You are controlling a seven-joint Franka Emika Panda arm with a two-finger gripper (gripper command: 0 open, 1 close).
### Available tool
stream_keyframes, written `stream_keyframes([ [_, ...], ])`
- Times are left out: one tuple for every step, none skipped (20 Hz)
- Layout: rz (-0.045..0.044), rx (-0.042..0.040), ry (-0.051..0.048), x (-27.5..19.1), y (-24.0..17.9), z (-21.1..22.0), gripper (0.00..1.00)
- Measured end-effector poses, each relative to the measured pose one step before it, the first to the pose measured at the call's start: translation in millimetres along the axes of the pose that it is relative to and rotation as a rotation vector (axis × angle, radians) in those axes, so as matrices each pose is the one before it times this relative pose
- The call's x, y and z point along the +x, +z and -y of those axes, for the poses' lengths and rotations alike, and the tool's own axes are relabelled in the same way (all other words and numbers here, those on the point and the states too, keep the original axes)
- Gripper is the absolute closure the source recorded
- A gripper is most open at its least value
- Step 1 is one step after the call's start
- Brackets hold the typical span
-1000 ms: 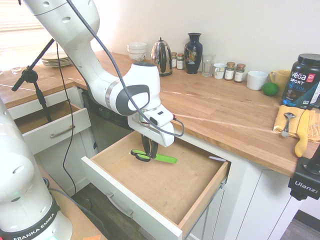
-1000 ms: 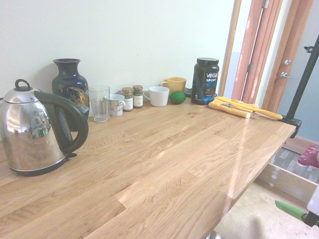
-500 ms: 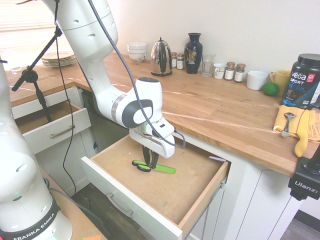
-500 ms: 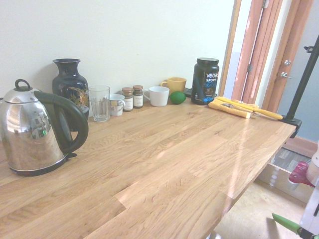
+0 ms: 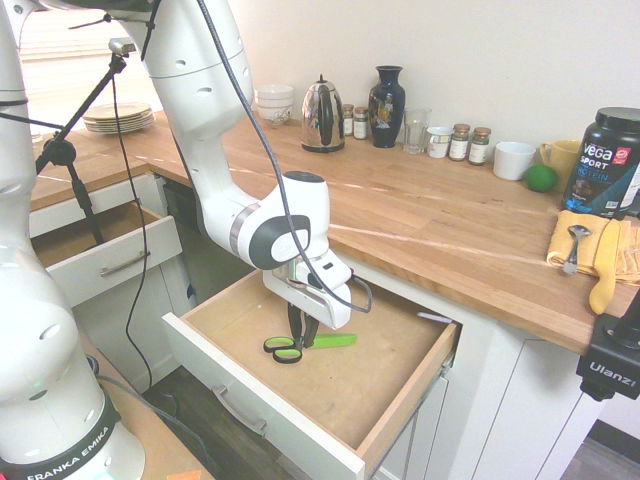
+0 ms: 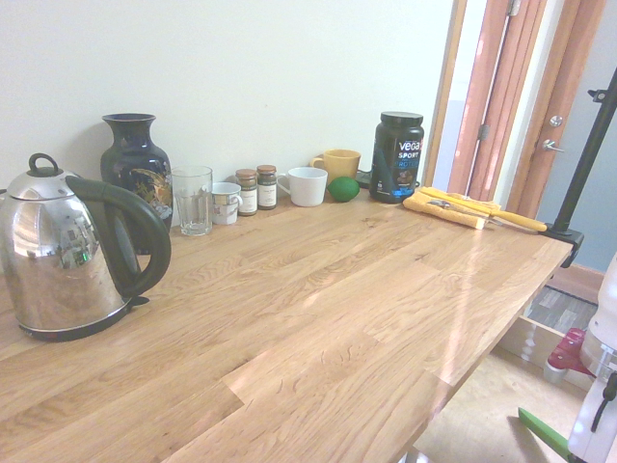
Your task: Put scissor in the drawer
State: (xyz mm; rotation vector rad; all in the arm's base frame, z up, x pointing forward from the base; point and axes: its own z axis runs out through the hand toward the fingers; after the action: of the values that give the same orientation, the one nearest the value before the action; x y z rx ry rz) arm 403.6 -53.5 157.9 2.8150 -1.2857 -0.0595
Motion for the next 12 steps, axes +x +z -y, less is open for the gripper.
stream_keyframes([
  [0.00038,0.00036,0.00006,0.43,1.11,0.93,1.00],
  [-0.00034,0.00136,0.00161,0.69,0.49,1.23,1.00],
  [-0.00042,0.00250,0.00322,0.87,-0.24,1.47,0.00],
  [-0.00098,0.00339,0.00204,0.91,-0.74,1.47,0.00],
  [-0.00129,0.00397,0.00166,1.12,-1.00,1.42,0.00],
  [-0.00078,0.00375,0.00170,0.94,-0.88,1.06,0.00],
  [-0.00053,0.00178,-0.00089,0.24,-0.47,0.83,0.00],
  [-0.00009,0.00075,0.00071,0.08,-0.16,0.31,0.00],
  [0.00032,0.00081,0.00173,0.24,-0.10,-0.01,0.00],
  [0.00063,0.00105,0.00173,0.30,-0.09,-0.11,0.00],
  [0.00036,0.00122,0.00251,0.59,-0.16,-0.25,0.00],
  [-0.00056,0.00068,0.00139,0.91,-0.33,-0.19,0.00],
])
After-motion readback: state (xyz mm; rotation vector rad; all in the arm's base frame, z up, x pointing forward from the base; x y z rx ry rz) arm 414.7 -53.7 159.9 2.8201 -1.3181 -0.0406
